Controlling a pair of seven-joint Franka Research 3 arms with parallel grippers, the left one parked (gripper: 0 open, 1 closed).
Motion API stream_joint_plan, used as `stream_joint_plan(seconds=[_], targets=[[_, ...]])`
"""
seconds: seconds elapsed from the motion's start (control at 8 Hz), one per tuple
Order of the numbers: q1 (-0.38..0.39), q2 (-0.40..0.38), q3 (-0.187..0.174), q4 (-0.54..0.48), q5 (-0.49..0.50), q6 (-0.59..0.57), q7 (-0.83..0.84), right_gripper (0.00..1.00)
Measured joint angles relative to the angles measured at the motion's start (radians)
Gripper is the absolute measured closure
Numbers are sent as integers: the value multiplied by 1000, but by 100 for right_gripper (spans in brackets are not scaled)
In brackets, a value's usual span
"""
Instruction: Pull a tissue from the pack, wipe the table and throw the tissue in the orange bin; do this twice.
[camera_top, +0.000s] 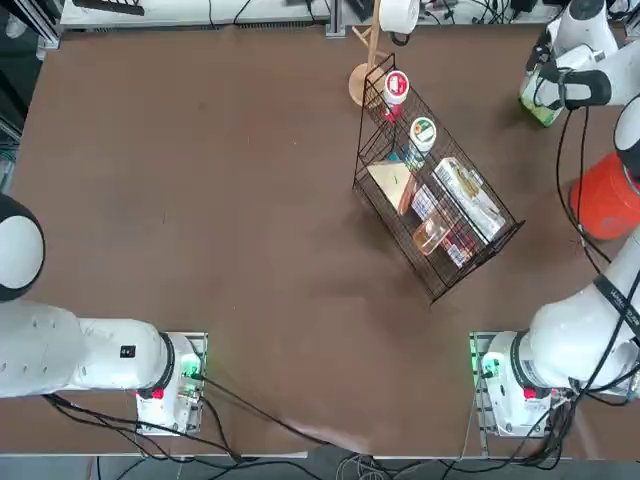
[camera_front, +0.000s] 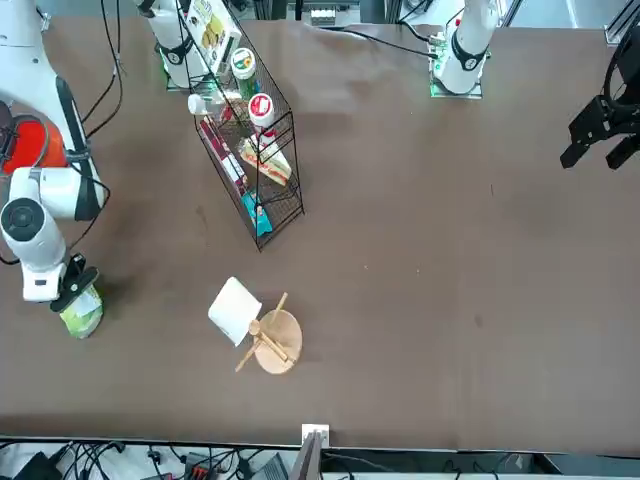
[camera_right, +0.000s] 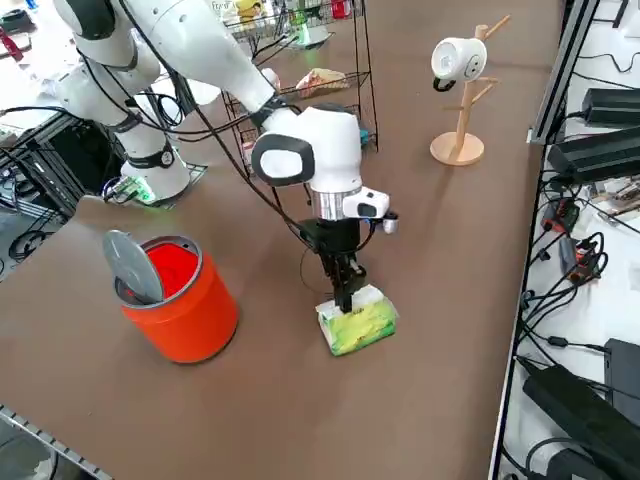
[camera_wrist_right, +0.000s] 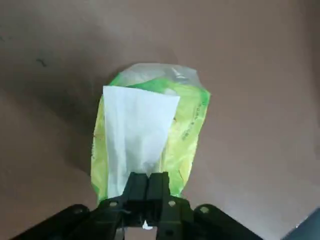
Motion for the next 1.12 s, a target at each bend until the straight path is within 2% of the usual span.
stream_joint_plan(seconds=[1.12], targets=[[3, -79, 37, 33, 71, -166, 0, 99]])
